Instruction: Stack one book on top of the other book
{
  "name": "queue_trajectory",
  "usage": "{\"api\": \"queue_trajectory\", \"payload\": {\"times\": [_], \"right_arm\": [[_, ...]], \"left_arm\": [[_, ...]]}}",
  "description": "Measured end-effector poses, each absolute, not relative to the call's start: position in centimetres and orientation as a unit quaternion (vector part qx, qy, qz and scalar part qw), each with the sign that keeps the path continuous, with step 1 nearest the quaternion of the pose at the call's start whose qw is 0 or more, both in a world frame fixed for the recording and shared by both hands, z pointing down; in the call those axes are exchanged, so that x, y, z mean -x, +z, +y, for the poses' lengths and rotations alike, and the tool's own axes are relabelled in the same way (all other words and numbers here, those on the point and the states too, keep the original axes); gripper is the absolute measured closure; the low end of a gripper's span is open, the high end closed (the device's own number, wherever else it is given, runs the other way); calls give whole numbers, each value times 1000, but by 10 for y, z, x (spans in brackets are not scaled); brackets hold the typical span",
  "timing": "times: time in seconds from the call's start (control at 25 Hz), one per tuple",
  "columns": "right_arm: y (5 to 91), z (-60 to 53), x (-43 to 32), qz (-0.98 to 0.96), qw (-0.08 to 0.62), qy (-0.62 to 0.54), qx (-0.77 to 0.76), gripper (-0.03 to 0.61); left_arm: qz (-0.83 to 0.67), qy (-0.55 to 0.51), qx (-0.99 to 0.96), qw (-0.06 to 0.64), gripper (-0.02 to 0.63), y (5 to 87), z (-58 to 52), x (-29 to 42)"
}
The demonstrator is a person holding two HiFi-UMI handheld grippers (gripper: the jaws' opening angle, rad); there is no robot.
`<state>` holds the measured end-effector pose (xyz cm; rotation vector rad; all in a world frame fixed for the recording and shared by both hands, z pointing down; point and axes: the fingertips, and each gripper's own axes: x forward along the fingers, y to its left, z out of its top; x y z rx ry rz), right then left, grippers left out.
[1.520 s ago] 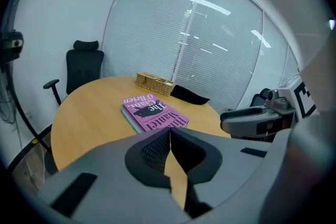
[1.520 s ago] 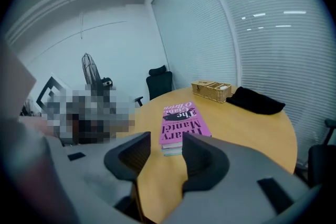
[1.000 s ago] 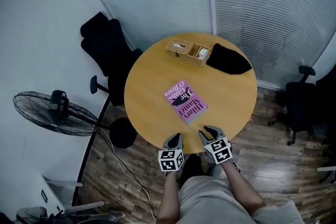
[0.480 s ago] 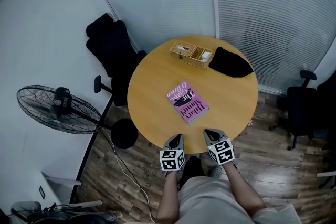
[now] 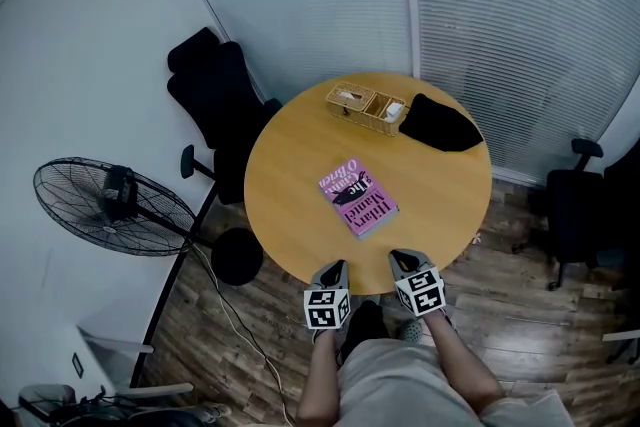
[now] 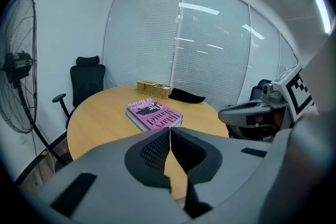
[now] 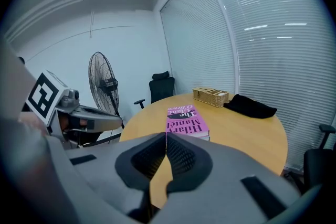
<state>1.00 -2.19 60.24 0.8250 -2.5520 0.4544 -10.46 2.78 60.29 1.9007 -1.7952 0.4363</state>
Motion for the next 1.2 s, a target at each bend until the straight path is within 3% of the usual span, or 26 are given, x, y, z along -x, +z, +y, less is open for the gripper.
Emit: {"api": "queue_trajectory", "payload": {"times": [1.2], "right_arm": [[605, -9, -19, -923, 211, 150, -283, 557]], "left_arm": [[-668, 133, -699, 217, 584, 586, 35, 101]]}}
